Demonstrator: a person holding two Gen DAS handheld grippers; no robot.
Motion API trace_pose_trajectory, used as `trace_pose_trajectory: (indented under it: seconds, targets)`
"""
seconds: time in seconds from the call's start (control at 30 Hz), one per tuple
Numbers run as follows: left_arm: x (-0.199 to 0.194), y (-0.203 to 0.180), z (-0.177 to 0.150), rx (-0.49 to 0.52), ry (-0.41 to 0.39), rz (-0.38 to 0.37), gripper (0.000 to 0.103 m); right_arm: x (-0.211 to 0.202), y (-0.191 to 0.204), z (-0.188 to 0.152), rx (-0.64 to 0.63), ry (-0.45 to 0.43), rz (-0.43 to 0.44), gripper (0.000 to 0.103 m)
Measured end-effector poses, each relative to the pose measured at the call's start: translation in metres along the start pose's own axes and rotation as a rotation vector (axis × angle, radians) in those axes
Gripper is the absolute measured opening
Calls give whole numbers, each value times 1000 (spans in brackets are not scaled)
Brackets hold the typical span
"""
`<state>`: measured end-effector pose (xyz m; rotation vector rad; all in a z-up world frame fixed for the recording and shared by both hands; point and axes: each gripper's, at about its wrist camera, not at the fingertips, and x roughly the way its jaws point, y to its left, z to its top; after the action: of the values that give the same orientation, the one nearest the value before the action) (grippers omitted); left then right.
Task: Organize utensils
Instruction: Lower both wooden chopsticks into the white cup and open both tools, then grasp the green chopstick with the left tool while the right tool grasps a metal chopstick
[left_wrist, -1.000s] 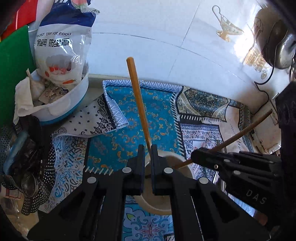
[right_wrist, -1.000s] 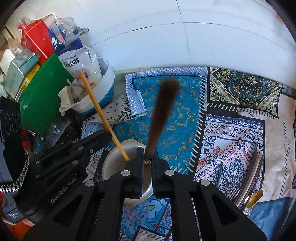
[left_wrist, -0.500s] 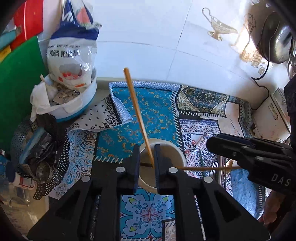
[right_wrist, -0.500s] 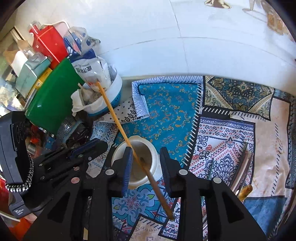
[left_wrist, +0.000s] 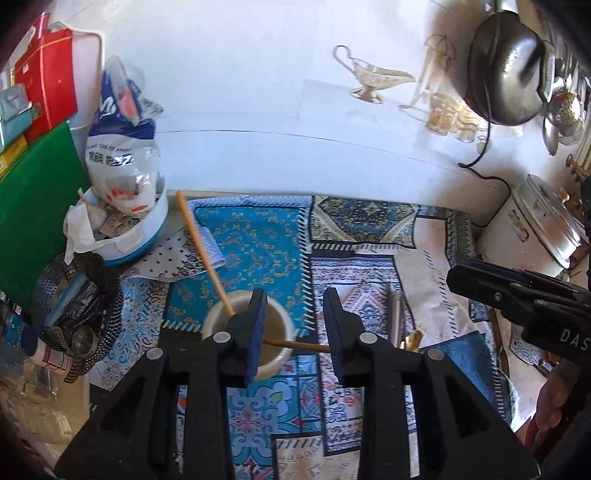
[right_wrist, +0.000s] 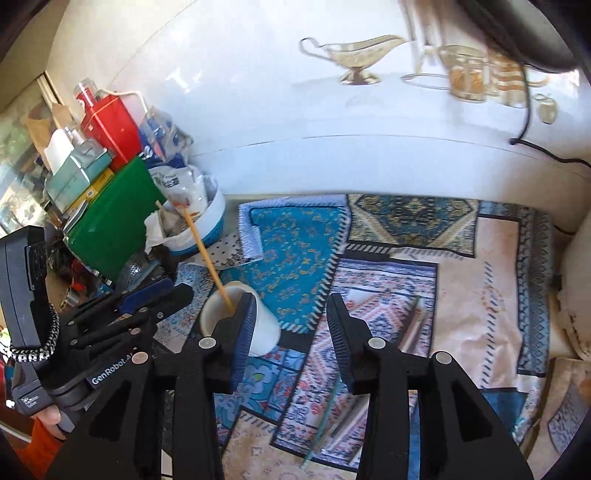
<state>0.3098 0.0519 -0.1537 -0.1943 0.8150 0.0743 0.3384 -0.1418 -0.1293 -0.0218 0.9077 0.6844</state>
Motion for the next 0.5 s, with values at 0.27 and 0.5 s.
trace_pose_trajectory:
  seconds: [0.27,0.5]
  targets:
    - [-1,-61,-2,48,-2,-64,33,-28,-53,-17,49,-1,-99,36]
    - [23,-111,-16,98,62,-112,37,-28,-99,-37,103,60,-146,36]
